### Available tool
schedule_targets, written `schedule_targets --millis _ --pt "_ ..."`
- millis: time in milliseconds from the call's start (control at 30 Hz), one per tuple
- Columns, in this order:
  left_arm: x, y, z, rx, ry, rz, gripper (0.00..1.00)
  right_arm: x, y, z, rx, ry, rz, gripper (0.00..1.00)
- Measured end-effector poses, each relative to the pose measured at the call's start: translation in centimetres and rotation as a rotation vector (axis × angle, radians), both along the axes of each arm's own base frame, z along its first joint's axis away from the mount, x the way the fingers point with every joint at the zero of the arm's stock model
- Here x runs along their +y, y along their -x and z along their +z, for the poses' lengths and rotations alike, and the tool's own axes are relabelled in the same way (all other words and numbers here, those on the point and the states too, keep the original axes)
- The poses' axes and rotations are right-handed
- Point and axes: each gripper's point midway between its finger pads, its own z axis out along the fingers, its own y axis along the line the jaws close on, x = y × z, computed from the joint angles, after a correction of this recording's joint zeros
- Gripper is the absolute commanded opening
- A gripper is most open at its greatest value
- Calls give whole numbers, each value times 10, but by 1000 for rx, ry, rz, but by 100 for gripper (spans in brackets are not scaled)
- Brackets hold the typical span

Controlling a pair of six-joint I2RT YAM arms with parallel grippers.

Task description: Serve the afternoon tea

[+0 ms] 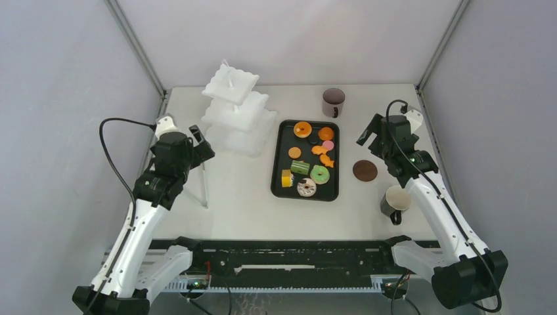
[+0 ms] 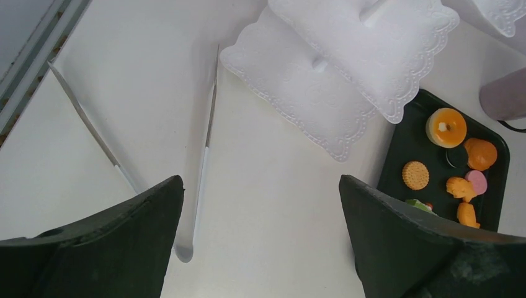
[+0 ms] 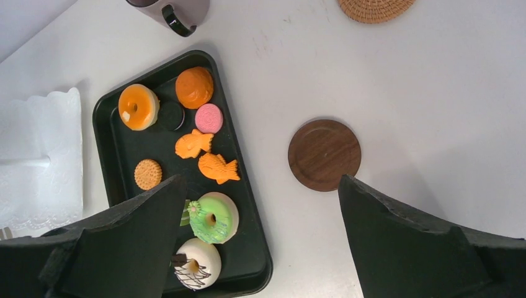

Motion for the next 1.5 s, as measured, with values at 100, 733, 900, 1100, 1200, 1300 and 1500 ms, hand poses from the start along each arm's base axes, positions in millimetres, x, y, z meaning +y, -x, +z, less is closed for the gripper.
schedule_targets --millis 100,733,900,1100,1200,1300,1500 --pt "2 1 -7 8 -7 8 100 0 0 0 0 -1 -1 100" --pt "18 -7 -127 501 -167 87 91 7 4 -19 46 -26 25 100" --pt "31 -6 -163 637 -91 123 80 9 7 -26 60 -42 30 100" --pt "41 -25 -193 694 35 155 66 8 15 -34 72 -45 31 100" --pt "36 -40 -203 712 59 133 57 8 16 -33 67 -46 31 99" --pt "33 -52 -211 719 63 118 42 9 16 -33 66 -50 33 99" --pt "28 -55 -215 725 67 87 34 9 17 -36 73 -52 35 98"
